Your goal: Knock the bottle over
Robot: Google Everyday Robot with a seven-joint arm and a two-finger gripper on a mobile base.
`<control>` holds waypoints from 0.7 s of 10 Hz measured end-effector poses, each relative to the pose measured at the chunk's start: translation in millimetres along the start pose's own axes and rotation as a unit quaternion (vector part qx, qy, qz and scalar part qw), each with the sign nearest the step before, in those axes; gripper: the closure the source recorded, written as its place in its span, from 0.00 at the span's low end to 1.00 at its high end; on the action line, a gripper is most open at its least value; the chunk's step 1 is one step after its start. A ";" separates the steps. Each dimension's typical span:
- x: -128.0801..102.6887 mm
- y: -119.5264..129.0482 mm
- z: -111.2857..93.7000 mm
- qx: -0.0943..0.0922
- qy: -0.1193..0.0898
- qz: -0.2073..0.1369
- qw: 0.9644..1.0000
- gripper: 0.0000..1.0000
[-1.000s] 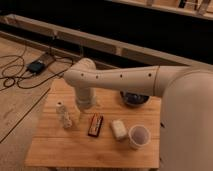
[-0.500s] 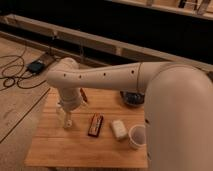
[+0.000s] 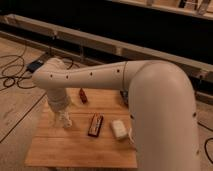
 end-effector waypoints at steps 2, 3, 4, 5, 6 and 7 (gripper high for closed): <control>25.1 2.1 2.3 -0.003 0.010 0.001 1.000 0.20; 36.9 6.4 3.9 -0.008 0.016 0.004 1.000 0.20; 50.3 15.1 5.1 -0.017 0.023 0.012 1.000 0.20; 59.5 22.4 5.3 -0.023 0.029 0.020 0.999 0.20; 65.3 31.4 4.1 -0.029 0.035 0.026 0.999 0.20; 67.5 47.6 2.2 -0.040 0.037 0.035 0.998 0.20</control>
